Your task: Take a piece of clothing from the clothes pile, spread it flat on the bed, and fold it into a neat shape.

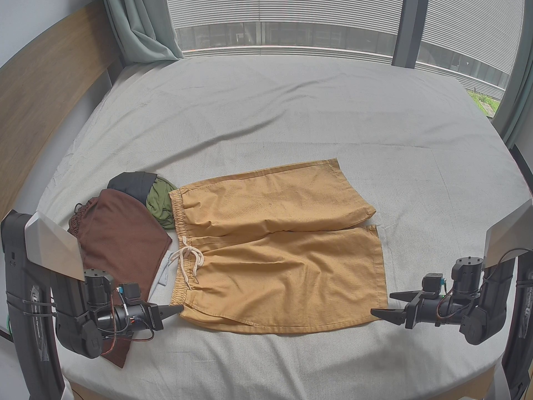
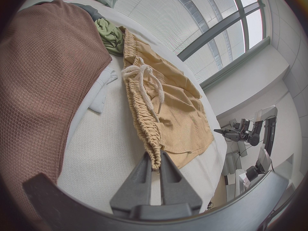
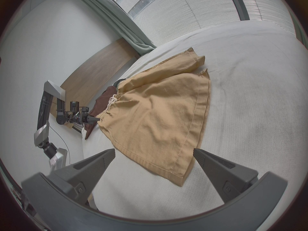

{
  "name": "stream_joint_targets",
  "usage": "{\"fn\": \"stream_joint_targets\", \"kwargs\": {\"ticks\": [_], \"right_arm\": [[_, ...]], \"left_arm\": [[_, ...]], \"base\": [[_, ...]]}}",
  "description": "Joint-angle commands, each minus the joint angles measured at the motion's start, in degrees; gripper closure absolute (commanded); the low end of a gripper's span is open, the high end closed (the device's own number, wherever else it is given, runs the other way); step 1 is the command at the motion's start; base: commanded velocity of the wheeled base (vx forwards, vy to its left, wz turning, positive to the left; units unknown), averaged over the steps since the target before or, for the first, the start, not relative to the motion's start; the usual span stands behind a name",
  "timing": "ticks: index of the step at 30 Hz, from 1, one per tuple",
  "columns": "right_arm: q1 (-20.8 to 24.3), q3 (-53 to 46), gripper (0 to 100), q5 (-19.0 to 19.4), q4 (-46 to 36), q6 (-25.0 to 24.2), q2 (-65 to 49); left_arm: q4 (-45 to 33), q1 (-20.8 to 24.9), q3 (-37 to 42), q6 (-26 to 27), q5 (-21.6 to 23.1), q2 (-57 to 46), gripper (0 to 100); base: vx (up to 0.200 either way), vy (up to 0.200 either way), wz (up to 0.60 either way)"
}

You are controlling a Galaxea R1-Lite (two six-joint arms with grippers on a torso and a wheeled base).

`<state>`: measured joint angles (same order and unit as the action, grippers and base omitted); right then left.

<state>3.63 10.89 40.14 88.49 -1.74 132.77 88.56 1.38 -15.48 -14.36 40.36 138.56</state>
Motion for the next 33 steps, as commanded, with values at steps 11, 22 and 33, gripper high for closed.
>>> {"fn": "stream_joint_targets", "kwargs": {"ticks": [11,22,33], "right_arm": [[-0.4,-1.6,0,0.2,0.0,1.3,3.2],[-0.3,-0.7,0,0.2,0.0,-0.9,6.8],[-0.1,2.4,0,0.3,0.0,-3.9,7.9]], "left_arm": [[0.0,0.1,-0.5,0.8,0.1,1.2,100],[0.0,0.3,-0.1,0.9,0.1,1.1,100],[0.0,0.3,-0.3,0.9,0.1,1.0,100]], "base": [[0.0,0.0,0.0],[0.0,0.0,0.0],[0.0,0.0,0.0]]}}
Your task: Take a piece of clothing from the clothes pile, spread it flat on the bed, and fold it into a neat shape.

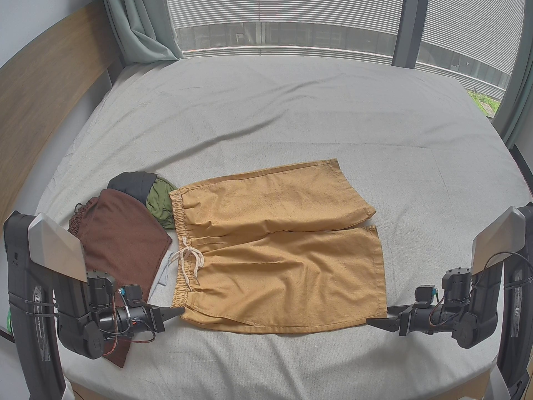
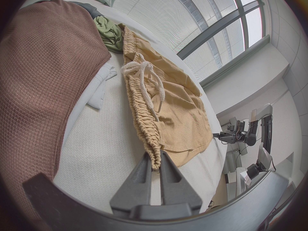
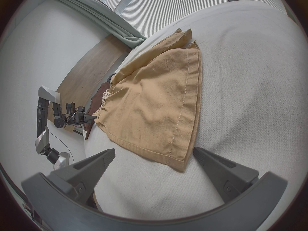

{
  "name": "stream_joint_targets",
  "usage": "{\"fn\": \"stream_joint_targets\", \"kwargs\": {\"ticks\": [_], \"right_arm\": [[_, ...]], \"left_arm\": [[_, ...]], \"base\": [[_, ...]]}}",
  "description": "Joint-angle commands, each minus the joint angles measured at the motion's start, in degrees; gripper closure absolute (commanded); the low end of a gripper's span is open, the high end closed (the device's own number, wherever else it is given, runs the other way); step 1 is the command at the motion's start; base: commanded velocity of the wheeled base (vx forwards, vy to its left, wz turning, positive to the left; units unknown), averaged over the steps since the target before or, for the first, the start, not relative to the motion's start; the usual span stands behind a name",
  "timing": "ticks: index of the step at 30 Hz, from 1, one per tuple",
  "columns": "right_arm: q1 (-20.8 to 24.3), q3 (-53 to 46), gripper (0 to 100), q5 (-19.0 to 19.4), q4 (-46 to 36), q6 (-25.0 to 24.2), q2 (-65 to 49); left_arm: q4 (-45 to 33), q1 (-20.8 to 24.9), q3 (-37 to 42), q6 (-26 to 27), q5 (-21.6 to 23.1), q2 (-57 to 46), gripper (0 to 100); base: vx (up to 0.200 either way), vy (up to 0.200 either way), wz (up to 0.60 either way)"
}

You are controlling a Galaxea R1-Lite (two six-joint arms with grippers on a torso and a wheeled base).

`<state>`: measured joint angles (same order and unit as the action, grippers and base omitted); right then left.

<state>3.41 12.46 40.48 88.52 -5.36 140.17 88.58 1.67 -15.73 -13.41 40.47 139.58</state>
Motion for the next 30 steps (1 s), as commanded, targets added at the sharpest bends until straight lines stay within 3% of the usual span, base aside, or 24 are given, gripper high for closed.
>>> {"fn": "stream_joint_targets", "kwargs": {"ticks": [1,4,5,30], "right_arm": [[0.1,0.8,0,-0.1,0.0,-0.3,0.5],[0.1,1.6,0,-0.1,0.0,-0.3,0.7],[0.0,1.8,100,-0.1,0.0,-0.4,1.1],[0.0,-1.5,100,-0.6,0.0,0.6,-0.6]], "left_arm": [[0.0,0.0,-0.1,0.0,0.0,0.0,100],[0.0,0.0,-0.2,0.0,0.0,0.0,100],[0.0,0.0,0.0,0.0,0.0,0.0,100],[0.0,-0.3,-0.1,-0.5,0.0,-0.3,100]], "base": [[0.0,0.0,0.0],[0.0,0.0,0.0],[0.0,0.0,0.0],[0.0,0.0,0.0]]}}
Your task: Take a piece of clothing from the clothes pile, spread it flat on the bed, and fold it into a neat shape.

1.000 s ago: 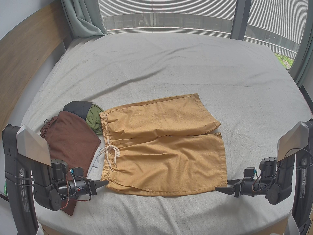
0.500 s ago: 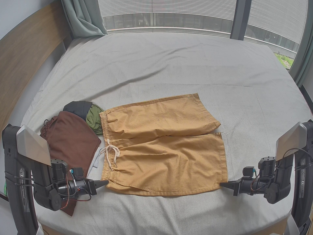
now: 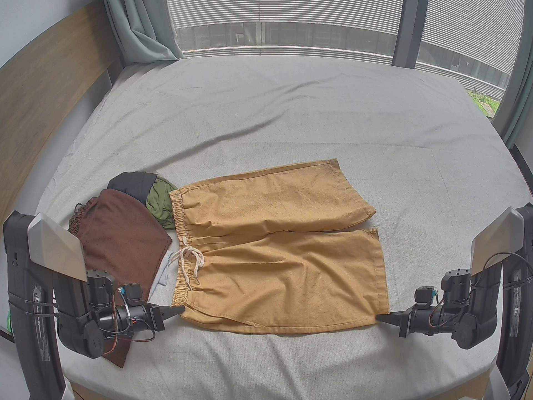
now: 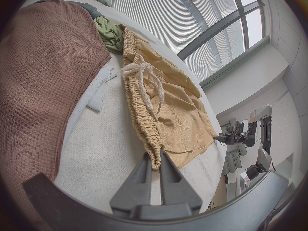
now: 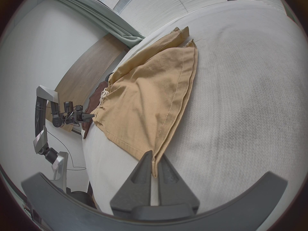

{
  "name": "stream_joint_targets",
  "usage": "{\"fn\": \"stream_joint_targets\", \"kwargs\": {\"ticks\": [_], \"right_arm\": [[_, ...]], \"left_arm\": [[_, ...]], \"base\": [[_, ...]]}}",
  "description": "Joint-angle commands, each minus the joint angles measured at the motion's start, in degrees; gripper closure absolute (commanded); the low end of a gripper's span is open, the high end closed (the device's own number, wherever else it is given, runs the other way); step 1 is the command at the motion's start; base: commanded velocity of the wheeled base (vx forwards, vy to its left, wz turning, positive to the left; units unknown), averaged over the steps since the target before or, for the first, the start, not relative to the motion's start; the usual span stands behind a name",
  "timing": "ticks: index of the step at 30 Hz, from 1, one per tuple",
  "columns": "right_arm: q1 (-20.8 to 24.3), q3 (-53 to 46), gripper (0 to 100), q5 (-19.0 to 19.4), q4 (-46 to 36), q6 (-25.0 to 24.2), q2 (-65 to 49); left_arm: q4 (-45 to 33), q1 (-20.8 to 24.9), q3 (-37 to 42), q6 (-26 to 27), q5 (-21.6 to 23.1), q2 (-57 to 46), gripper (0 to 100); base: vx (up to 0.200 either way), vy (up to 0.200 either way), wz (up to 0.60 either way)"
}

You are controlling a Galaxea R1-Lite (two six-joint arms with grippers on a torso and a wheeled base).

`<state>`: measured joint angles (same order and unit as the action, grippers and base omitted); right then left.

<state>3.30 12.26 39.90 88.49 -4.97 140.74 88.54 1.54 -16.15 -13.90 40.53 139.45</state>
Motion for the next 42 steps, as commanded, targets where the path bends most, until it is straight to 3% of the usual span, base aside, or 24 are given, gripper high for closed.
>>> {"fn": "stream_joint_targets", "kwargs": {"ticks": [1,7,9,19,26,34,42], "right_arm": [[-0.1,-1.5,100,0.0,0.0,0.6,-1.3],[-0.2,-2.7,100,0.0,0.0,1.4,-2.1],[-0.1,-4.4,100,0.0,0.0,1.5,-3.0],[-0.2,-6.0,100,0.1,0.0,5.1,-3.3],[-0.1,-7.6,100,0.2,0.0,5.6,-3.5],[0.0,-9.3,100,0.4,0.0,6.8,-3.5],[0.2,-10.3,100,0.5,0.0,7.2,-3.5]], "left_arm": [[0.1,-0.1,0.6,0.2,0.0,-0.1,100],[0.1,0.0,2.2,0.5,0.3,-0.5,100],[0.1,-0.2,3.2,1.0,2.3,-0.5,100],[0.1,-1.9,7.0,7.2,5.1,-0.3,100],[0.1,-2.3,8.6,8.4,6.8,-0.4,100],[0.1,-2.3,10.0,12.9,7.1,0.2,100],[0.1,-2.5,11.2,14.1,7.3,0.0,100]], "base": [[0.0,0.0,0.0],[0.0,0.0,0.0],[0.0,0.0,0.0],[0.0,0.0,0.0],[0.0,0.0,0.0],[0.0,0.0,0.0],[0.0,0.0,0.0]]}}
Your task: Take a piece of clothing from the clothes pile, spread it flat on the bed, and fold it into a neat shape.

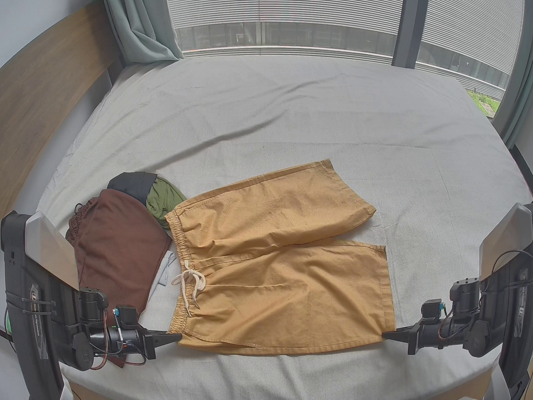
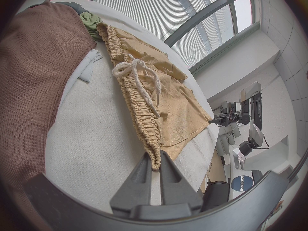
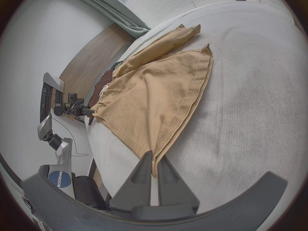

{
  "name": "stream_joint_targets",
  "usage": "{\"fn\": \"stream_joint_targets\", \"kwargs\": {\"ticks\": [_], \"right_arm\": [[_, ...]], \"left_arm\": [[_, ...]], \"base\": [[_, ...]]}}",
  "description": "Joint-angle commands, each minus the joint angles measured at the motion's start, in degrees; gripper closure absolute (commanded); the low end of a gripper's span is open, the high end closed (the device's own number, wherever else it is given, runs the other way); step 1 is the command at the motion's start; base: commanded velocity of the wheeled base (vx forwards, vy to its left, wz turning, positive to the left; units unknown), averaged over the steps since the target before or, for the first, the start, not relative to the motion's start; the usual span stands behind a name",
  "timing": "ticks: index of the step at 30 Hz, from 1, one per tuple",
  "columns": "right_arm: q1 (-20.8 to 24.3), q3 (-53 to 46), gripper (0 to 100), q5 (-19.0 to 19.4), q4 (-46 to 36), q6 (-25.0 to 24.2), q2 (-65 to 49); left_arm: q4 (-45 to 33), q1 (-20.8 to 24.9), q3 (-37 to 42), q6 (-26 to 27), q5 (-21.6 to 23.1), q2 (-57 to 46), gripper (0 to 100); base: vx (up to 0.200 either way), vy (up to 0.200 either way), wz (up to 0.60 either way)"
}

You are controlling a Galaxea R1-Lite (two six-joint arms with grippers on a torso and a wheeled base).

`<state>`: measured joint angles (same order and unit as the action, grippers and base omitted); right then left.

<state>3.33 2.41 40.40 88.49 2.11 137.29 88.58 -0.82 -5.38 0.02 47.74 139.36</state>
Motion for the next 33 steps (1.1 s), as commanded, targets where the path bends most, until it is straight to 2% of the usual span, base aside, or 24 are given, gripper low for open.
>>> {"fn": "stream_joint_targets", "kwargs": {"ticks": [1,7,10,15,19,26,33], "right_arm": [[0.2,-0.5,100,0.0,0.0,0.1,0.0],[0.1,0.0,100,1.3,0.0,0.4,-0.1],[-0.2,1.0,100,2.7,0.0,0.3,-1.5],[-0.3,2.9,100,2.7,0.0,-1.0,-3.8],[0.0,4.5,100,2.8,0.0,-4.7,-6.2],[0.3,6.9,100,3.2,0.0,-6.9,-7.5],[0.5,8.7,100,3.3,0.0,-10.2,-10.0]], "left_arm": [[0.0,-0.2,0.5,0.2,0.1,0.1,100],[0.0,-1.2,0.5,2.6,1.3,0.5,100],[0.0,-1.1,-0.1,2.0,1.6,-0.2,100],[0.0,-0.6,-2.0,0.5,1.6,-0.4,100],[0.0,0.3,-3.8,-2.7,1.5,-2.4,100],[0.0,1.6,-5.6,-11.6,1.1,-7.5,100],[0.0,1.9,-8.1,-13.0,1.0,-8.1,100]], "base": [[0.0,0.0,0.0],[0.0,0.0,0.0],[0.0,0.0,0.0],[0.0,0.0,0.0],[0.0,0.0,0.0],[0.0,0.0,0.0],[0.0,0.0,0.0]]}}
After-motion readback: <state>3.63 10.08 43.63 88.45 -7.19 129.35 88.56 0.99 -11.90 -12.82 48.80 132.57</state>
